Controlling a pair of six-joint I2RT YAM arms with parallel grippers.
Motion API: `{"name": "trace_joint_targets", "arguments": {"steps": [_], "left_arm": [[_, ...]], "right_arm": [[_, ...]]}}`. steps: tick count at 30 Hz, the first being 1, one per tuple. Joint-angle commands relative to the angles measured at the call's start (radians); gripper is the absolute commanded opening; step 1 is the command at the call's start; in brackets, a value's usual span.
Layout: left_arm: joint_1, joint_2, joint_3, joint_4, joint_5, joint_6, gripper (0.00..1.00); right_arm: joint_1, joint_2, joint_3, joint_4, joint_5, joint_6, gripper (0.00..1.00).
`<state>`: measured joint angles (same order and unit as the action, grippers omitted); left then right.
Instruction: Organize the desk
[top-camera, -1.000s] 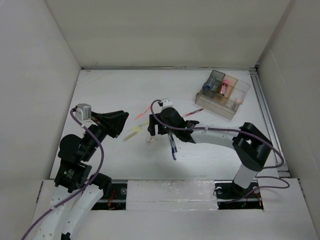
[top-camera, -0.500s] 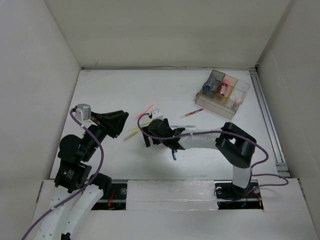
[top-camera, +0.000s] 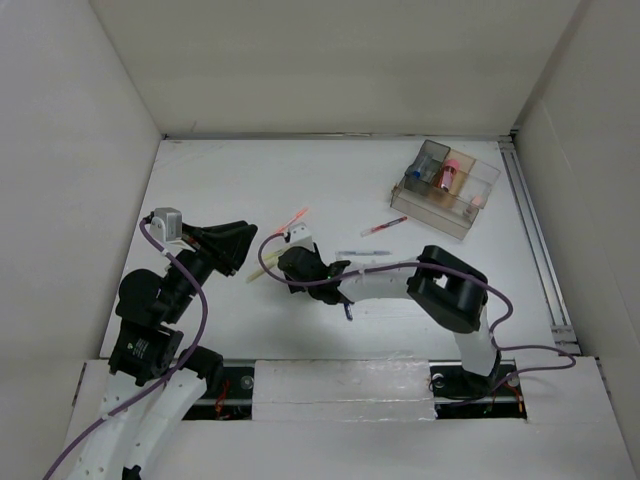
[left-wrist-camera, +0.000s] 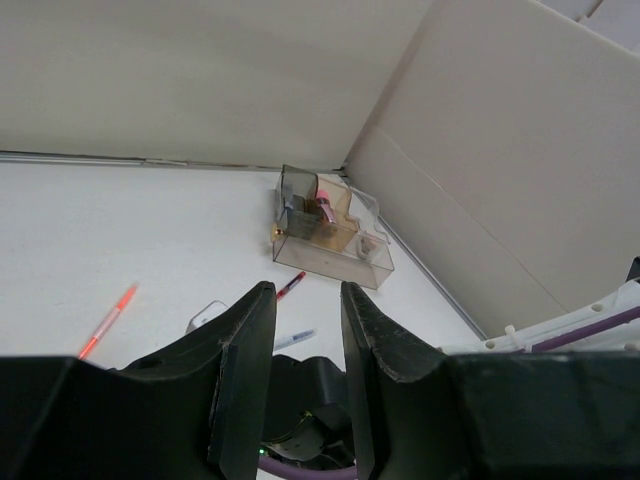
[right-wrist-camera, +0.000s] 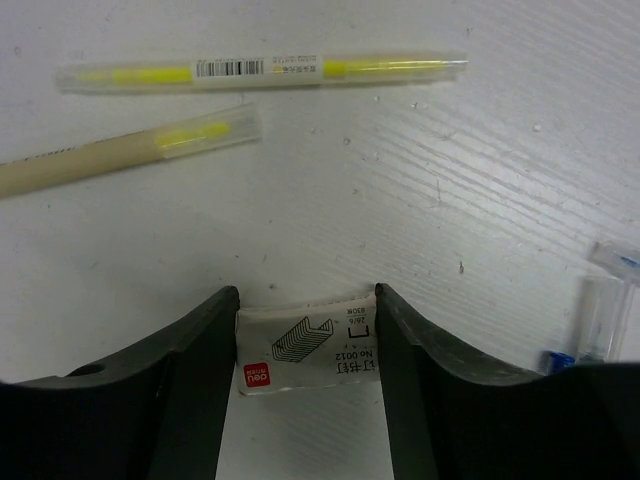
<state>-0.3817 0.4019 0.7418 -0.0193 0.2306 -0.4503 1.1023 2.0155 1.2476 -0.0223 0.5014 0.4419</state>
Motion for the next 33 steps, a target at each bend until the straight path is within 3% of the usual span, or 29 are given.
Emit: {"name": "trace_joint_targets", "arguments": {"steps": [1,7,11,18,23,26,33], "left_arm": [[0.004,-0.009,0.013,0.039,-0.002,0.01,0.29],[0.004,-0.037,0.019,-0.002,-0.134,-0.025,0.29],[0.004,-0.064,0.015,-0.027,-0.289,-0.094,0.32],[0.004,-0.041,0.008,-0.002,-0.187,-0.077,0.35],[0.004,-0.02,0.013,0.004,-0.129,-0.057,0.35],[0.004,-0.014,0.016,0.004,-0.125,-0.056,0.35],[0.004,0.002,0.019,0.004,-0.116,-0.05,0.36]], "right_arm": [[0.004,-0.015,-0.007,-0.018,0.049,0.027,0.42],[-0.056,-0.199,-0.094,0.064,0.033,0.049,0.41],[-0.246,-0.322,-0.163,0.096,-0.131,0.069,0.39],[-0.865,-0.39,-0.209,0.153,-0.547,0.248,0.38],[-1.159,-0.325,-0.204,0.202,-0.753,0.4,0.38],[-1.257,-0.307,-0.211,0.249,-0.739,0.47,0.39],[-1.305,-0.268,-0.131,0.193,-0.517,0.481,0.45]]}}
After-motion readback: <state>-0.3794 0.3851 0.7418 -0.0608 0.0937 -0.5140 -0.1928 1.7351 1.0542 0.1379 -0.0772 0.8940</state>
